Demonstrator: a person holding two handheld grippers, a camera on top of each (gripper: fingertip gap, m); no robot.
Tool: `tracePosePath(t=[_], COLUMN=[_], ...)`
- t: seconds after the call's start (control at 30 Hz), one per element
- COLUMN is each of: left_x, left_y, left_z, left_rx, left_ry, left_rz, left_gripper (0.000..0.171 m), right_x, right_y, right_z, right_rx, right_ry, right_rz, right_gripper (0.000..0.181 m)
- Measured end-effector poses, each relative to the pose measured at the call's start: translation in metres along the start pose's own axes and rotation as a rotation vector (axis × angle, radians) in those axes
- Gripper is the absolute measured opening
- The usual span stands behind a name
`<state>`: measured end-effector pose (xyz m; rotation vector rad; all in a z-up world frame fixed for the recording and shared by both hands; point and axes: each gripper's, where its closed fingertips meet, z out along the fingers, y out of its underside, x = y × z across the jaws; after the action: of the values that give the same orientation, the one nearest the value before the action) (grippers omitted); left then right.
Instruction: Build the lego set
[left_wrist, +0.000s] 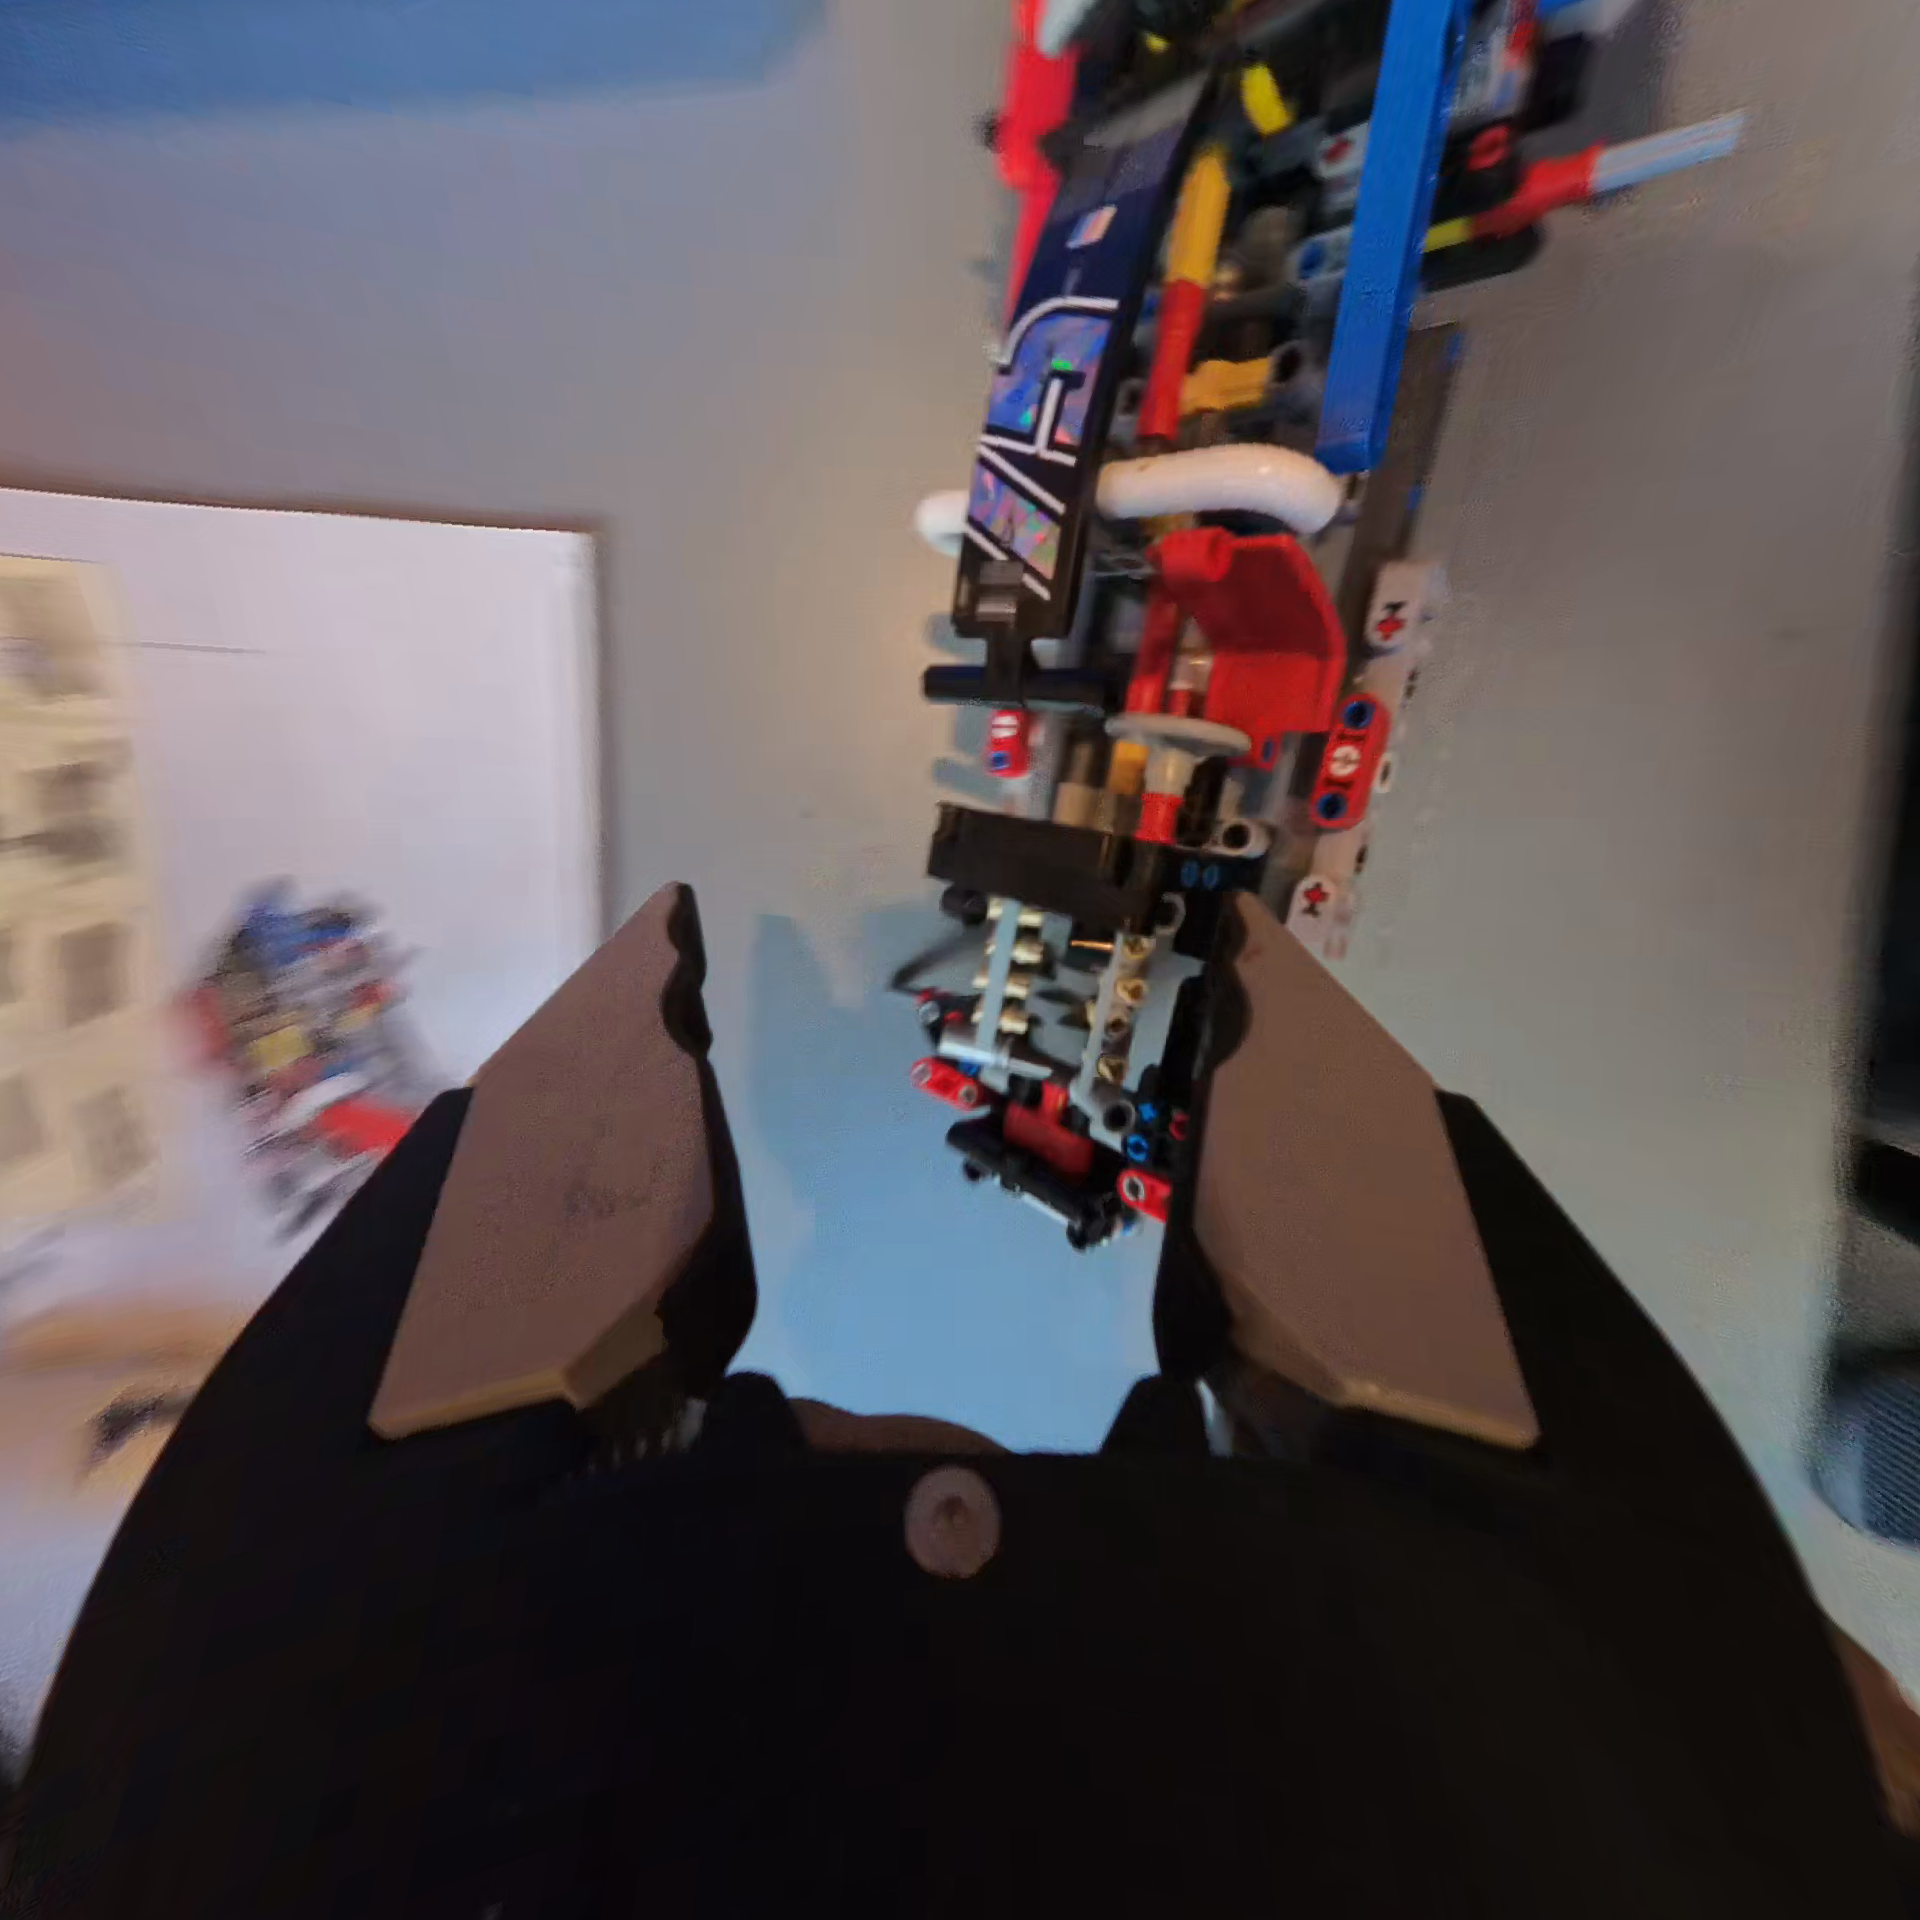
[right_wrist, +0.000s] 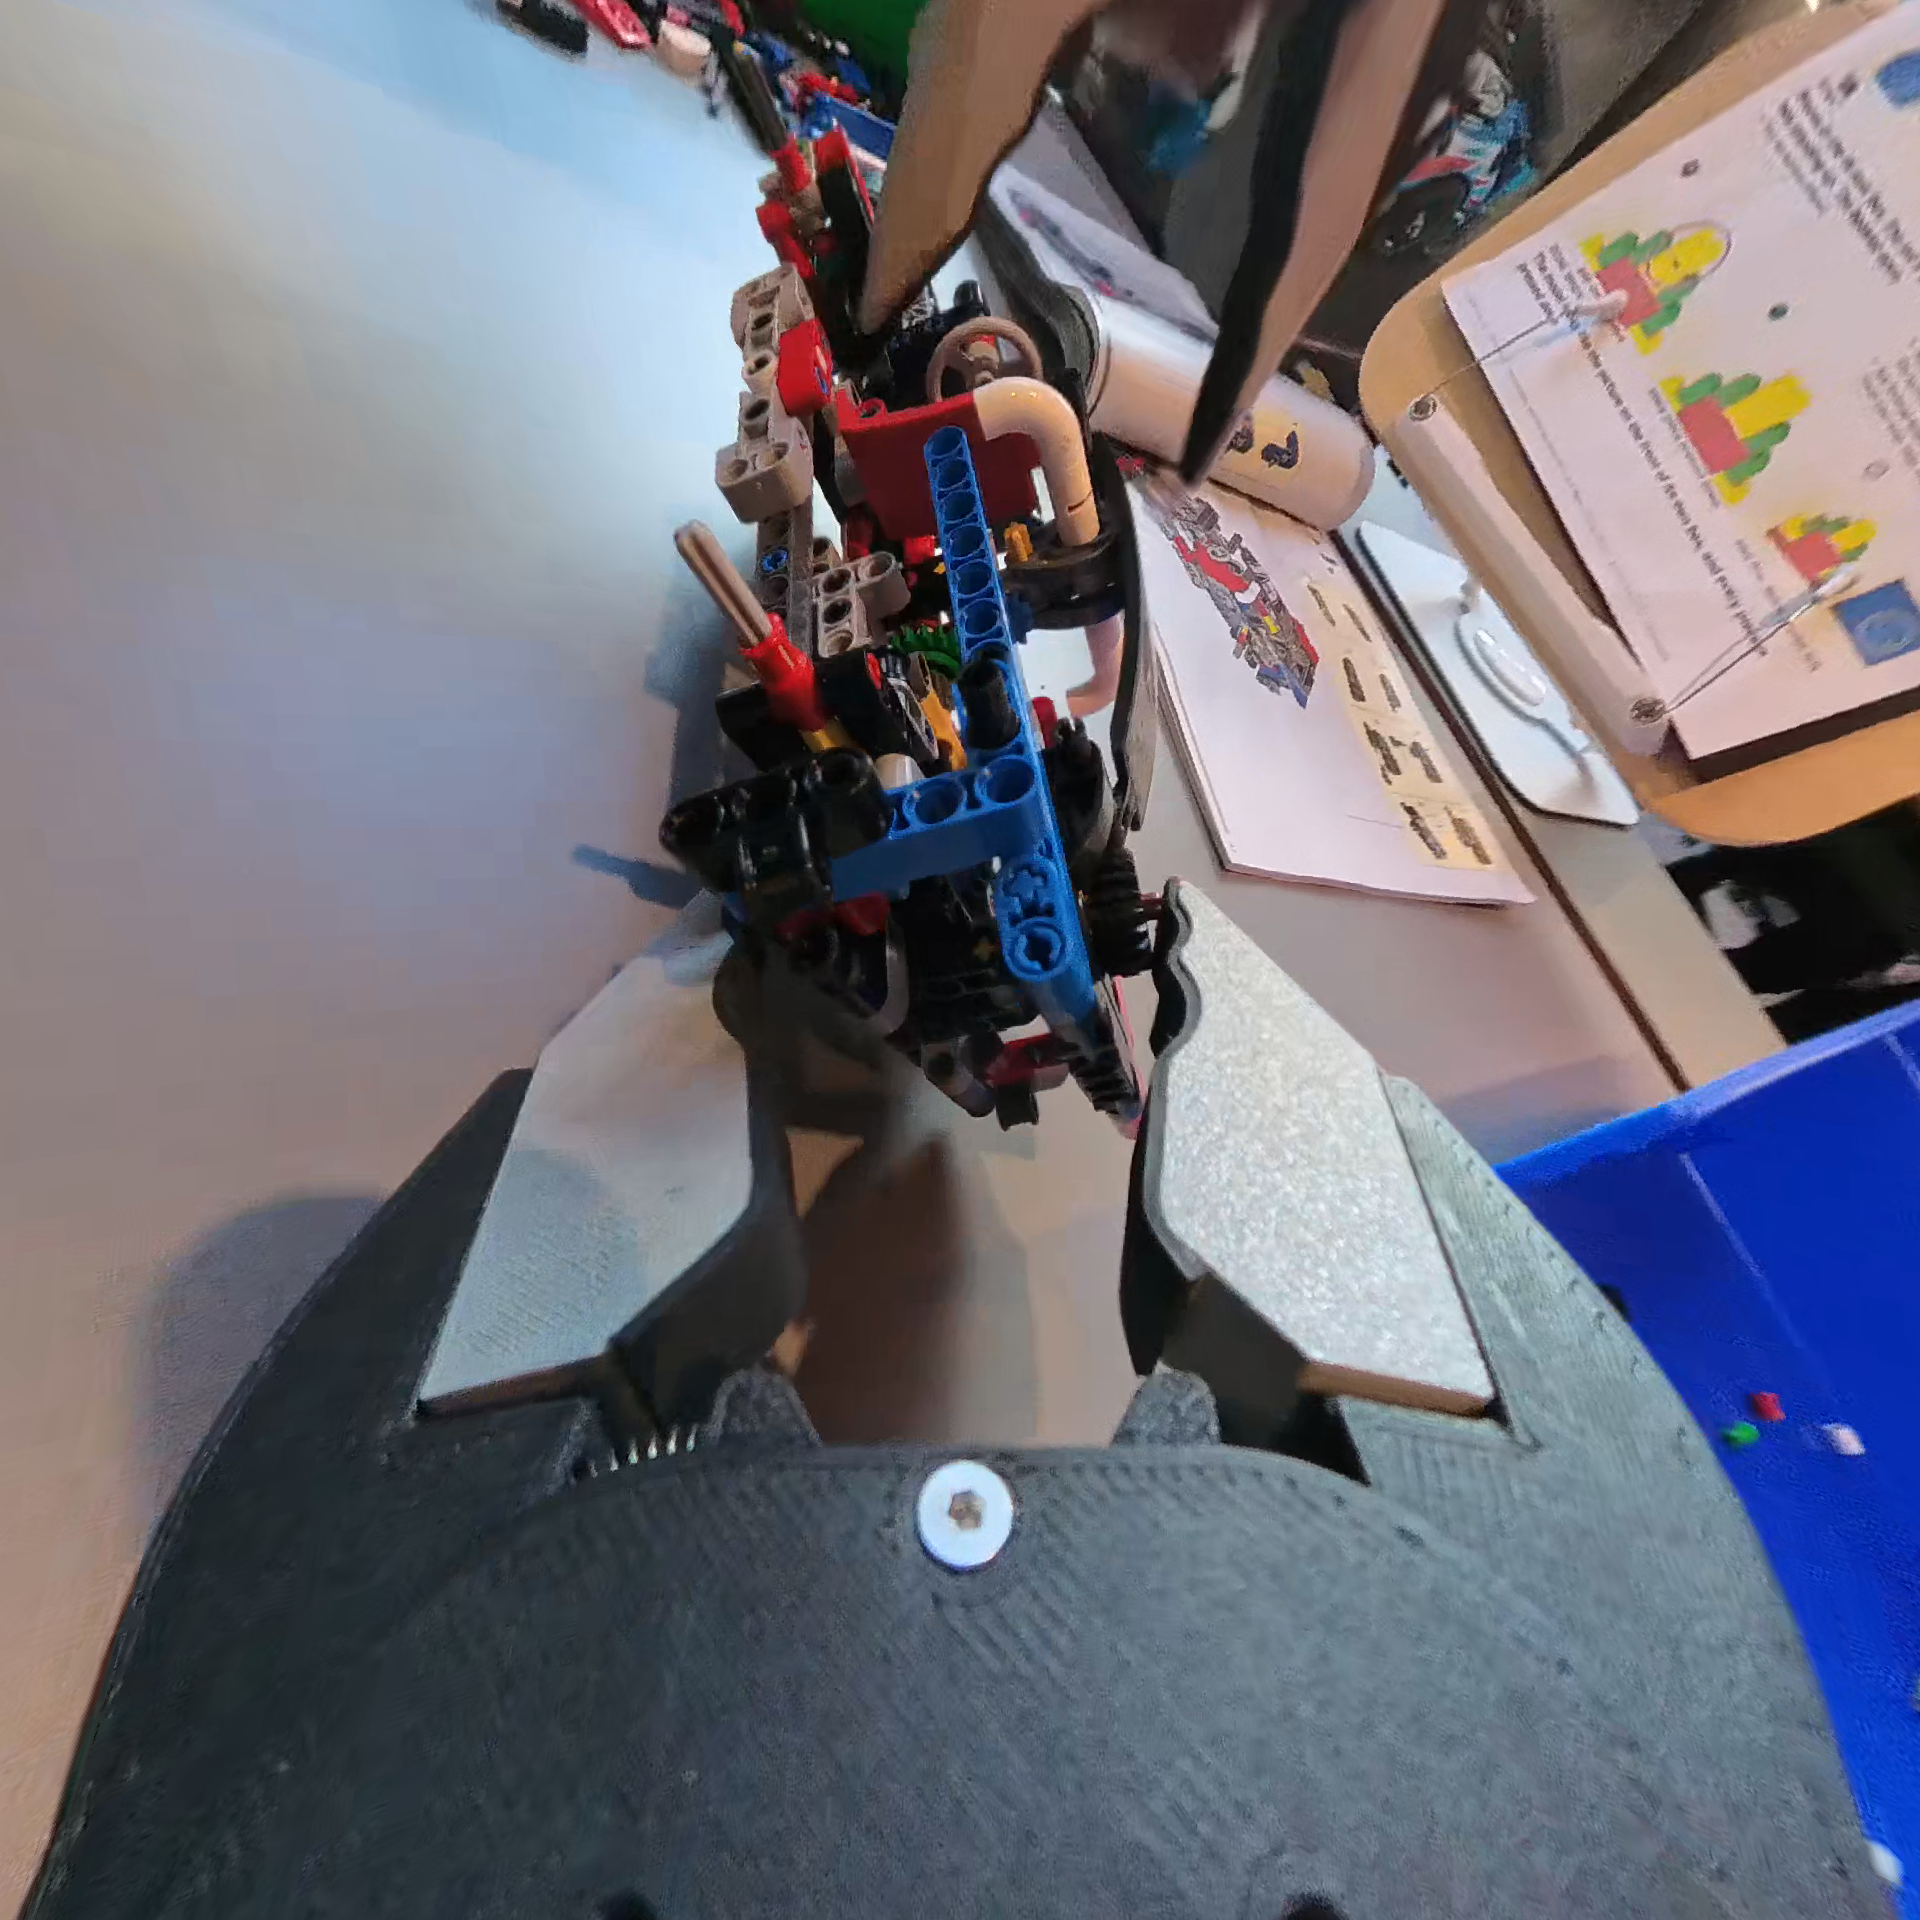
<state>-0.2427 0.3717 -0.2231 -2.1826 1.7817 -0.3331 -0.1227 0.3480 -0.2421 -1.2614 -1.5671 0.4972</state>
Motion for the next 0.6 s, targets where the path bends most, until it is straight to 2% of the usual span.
tracePosePath(t=[0.1, 0.13, 0.2, 0.3, 0.37, 0.43, 0.6], left_x=[0.014, 0.026, 0.033, 0.031, 0.017, 0.007, -0.001], left_y=[-0.022, -0.031, -0.035, -0.030, -0.032, -0.038, -0.039], left_z=[-0.023, -0.021, -0.009, 0.017, 0.018, 0.011, 0.010], left_rx=[0.084, 0.106, 0.056, -0.001, 0.011, 0.040, 0.025], left_ry=[-0.345, -0.409, -0.544, -0.555, -0.581, -0.582, -0.466], left_rz=[0.143, 0.197, 0.268, 0.257, 0.235, 0.216, 0.195], left_gripper=[0.094, 0.089, 0.082, 0.088, 0.080, 0.060, 0.058], right_x=[0.005, 0.006, 0.009, 0.014, 0.017, 0.021, 0.027], right_y=[-0.001, -0.001, -0.002, -0.002, -0.003, -0.003, -0.001], right_z=[0.000, 0.000, 0.000, 0.001, 0.001, 0.001, 0.001], right_rx=[0.021, 0.028, 0.033, 0.042, 0.052, 0.059, 0.076], right_ry=[-0.034, -0.046, -0.071, -0.113, -0.149, -0.184, -0.236], right_rz=[0.069, 0.087, 0.121, 0.190, 0.255, 0.312, 0.378], right_gripper=[0.073, 0.073, 0.073, 0.073, 0.074, 0.074, 0.073])
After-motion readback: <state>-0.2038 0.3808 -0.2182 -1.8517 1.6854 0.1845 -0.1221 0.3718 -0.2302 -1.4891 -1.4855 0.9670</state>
